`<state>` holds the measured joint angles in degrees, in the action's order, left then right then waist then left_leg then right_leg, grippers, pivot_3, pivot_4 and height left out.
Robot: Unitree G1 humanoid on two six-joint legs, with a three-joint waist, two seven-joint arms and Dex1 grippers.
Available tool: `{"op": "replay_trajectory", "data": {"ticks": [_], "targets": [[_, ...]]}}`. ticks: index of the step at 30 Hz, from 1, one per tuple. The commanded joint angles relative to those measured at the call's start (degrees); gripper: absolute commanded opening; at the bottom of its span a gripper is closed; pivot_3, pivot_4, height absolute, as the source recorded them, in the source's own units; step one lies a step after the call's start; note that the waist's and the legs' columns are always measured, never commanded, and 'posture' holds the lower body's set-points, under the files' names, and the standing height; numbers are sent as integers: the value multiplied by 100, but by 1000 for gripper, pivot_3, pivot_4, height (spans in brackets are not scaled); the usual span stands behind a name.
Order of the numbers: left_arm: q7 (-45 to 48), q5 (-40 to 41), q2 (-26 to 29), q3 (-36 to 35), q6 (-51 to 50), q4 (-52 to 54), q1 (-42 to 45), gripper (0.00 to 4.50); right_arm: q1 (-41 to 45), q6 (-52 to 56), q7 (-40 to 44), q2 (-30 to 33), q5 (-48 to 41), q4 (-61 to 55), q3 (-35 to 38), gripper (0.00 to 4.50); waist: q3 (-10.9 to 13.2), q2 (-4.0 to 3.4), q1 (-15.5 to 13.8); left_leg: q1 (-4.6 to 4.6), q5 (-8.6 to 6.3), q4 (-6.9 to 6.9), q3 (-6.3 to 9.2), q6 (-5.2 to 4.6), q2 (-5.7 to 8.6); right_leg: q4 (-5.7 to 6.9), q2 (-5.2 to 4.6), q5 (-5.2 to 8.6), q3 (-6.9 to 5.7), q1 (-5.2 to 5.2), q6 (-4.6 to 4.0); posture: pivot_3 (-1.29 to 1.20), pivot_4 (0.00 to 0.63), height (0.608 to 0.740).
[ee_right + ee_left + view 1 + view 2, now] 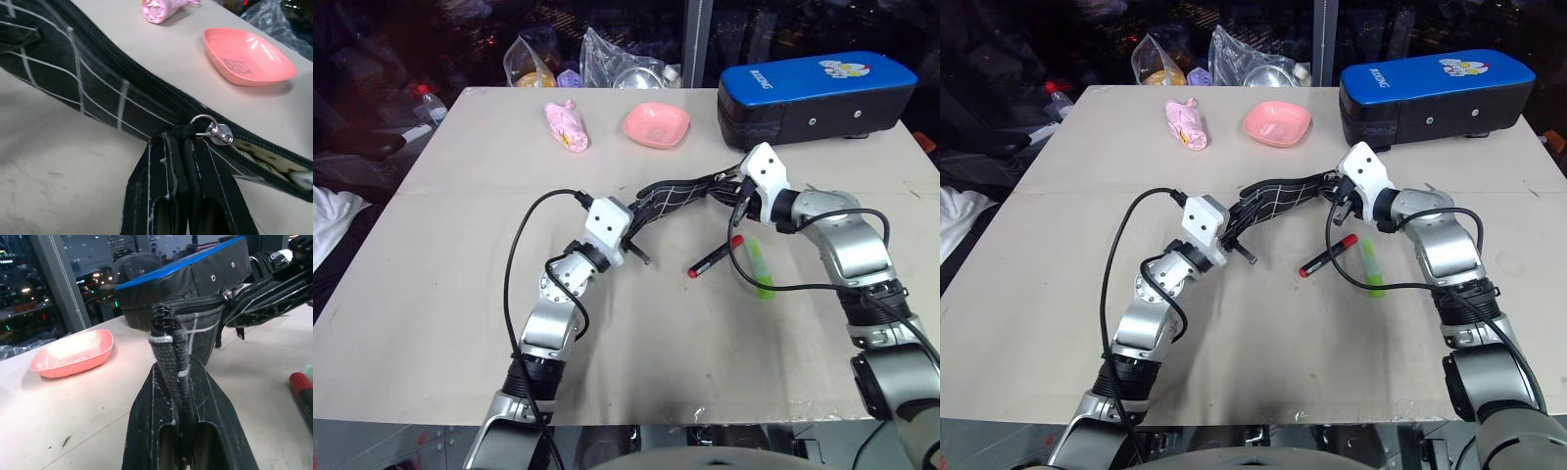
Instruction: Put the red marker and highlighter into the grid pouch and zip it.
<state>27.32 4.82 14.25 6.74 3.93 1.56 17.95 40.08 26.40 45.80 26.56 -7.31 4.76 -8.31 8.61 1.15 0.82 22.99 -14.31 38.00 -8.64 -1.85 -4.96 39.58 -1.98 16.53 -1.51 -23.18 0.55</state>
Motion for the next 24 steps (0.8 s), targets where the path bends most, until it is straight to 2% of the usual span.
{"op": "replay_trajectory", "data": {"ticks": [1,24], "targets": [[-18,-71,-55,67,140,70,42,0,209,-54,181,-21,-84,-354,-92,44,0,0,0,0,0,0,0,0,0,-1,0,0,0,0,0,0,150,740],[206,-372,16,292,502,-143,71,0,555,-11,852,96,152,-872,-813,44,0,0,0,1,0,-22,0,0,0,-24,-2,0,-4,0,-1,0,150,740]]}}
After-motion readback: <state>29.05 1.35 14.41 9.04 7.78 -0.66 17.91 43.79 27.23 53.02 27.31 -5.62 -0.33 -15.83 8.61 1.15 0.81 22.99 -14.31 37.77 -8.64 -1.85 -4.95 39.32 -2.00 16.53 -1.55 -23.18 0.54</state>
